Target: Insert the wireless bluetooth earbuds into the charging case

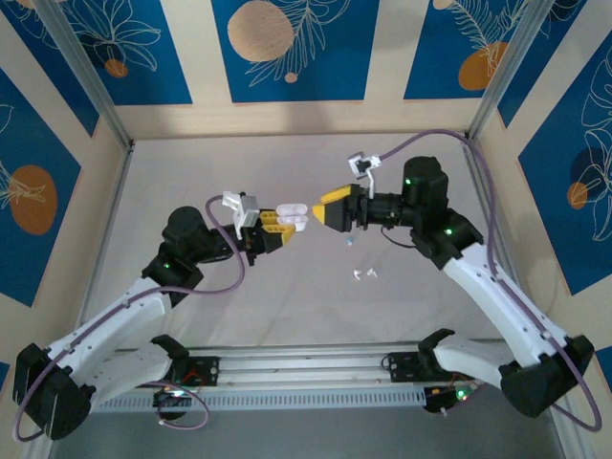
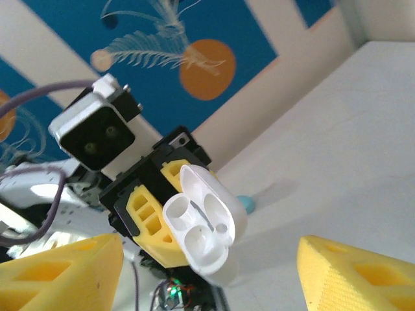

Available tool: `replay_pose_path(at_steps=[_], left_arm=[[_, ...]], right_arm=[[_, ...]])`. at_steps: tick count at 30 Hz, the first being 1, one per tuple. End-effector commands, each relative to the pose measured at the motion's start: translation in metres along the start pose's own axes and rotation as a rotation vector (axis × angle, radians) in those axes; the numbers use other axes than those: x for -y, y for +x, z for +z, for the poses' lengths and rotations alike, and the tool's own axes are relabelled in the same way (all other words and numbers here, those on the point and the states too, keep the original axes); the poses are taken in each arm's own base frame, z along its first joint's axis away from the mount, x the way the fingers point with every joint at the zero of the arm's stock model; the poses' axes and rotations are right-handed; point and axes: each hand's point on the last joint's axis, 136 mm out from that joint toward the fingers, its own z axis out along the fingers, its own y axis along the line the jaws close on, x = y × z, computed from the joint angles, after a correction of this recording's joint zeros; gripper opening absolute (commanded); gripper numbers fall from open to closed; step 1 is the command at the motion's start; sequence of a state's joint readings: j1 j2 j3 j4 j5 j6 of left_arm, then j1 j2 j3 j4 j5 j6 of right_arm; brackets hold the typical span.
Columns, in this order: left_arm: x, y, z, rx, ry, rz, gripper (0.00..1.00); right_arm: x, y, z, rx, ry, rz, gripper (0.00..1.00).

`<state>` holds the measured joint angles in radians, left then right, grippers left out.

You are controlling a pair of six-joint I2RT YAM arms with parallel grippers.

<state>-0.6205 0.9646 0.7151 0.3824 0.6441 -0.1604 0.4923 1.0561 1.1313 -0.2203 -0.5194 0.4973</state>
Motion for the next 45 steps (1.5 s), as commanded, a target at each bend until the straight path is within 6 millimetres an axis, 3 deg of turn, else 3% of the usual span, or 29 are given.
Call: replay_pose_path(at_steps=[1,3,5,7,12,18,28,45], left_arm=[[-0.004,-0.005,-0.005,0.039,-0.056,0.088,0.17],[-0.006,-0.003,-0.008,0.044,-0.076,0.098,0.17],[-0.006,-0.002,-0.011,0.049,-0.085,0.098,0.17],[-0.004,-0.002,-0.013,0.051,-0.084,0.09,0.17],[0.0,-0.004,-0.02,0.071,-0.094,0.068,0.17],[0.003,-0.012,-0.023,0.098,-0.091,0.074,0.19],[0.005,-0.014,-0.025,0.101,-0.091,0.073,0.19],[0.005,-0.013,-0.025,0.085,-0.091,0.075,0.19]], right_arm=[[0.054,0.008,-0.027,0.03,0.316,0.134,0.58],[0.1,0.029,-0.048,0.004,0.51,0.313,0.47],[0.138,0.059,-0.063,-0.06,0.635,0.482,0.42],[0.16,0.091,-0.07,-0.145,0.678,0.611,0.41],[0.19,0.161,-0.067,-0.375,0.763,0.735,0.38],[0.209,0.211,-0.058,-0.658,0.968,0.612,0.38],[0.233,0.242,-0.045,-0.867,1.11,0.525,0.37],[0.255,0.25,-0.033,-0.877,1.123,0.54,0.38]])
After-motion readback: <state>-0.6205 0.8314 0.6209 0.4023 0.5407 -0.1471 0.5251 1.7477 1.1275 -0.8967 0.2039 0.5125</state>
